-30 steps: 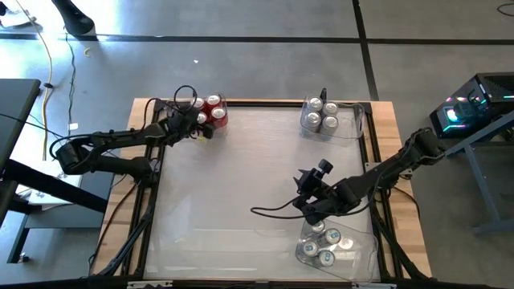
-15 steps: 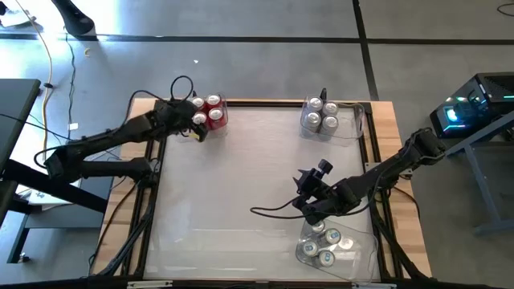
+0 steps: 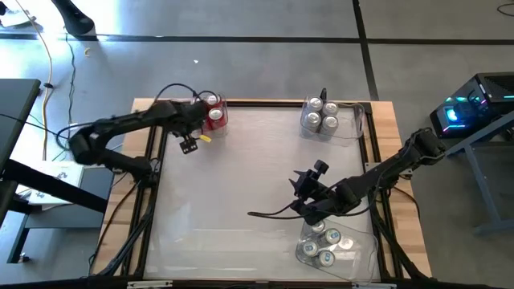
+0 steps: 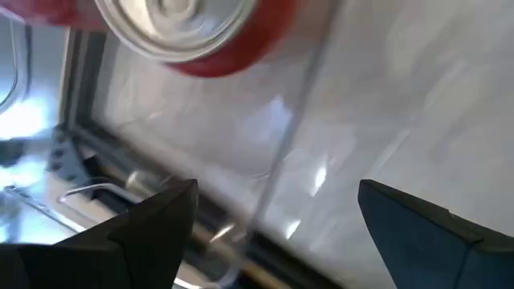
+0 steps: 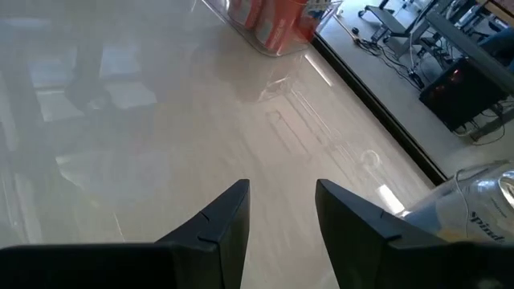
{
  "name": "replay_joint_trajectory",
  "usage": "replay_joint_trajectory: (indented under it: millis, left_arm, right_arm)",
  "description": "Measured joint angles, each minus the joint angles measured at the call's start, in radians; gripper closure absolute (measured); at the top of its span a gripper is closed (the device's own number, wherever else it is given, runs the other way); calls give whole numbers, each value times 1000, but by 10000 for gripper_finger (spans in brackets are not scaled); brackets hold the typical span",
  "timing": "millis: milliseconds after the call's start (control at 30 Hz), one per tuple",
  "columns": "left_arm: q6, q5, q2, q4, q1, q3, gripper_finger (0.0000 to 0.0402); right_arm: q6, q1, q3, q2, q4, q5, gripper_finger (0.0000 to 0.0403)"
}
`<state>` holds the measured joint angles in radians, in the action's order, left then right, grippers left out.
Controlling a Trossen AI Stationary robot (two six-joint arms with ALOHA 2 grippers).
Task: Sort soda cans
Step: Move the top left transparent bin to the top middle of the table
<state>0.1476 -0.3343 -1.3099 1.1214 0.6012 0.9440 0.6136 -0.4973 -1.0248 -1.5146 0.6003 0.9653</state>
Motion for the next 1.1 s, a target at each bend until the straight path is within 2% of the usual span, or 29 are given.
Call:
replay_joint_trajectory:
  millis: [67, 167, 367, 733, 933, 1100]
  left_arm:
    - [13, -41, -58, -2, 20, 0, 71]
    - [33, -50, -125, -15, 46, 0, 81]
    - [73, -52, -183, -42, 71, 0, 121]
    - [102, -30, -184, -81, 66, 0, 264]
    - [124, 43, -184, -102, 59, 0, 335]
    - [155, 59, -184, -113, 19, 0, 390]
  right_arm:
    - [-2, 0, 0, 0, 1, 0, 263]
    - [-2, 0, 0, 0, 1, -1, 263]
    - [3, 0, 0, 0, 1, -4, 263]
    - [14, 0, 0, 0, 0, -4, 263]
    - [14, 0, 0, 0, 0, -4, 263]
    - [14, 0, 0, 0, 0, -4, 263]
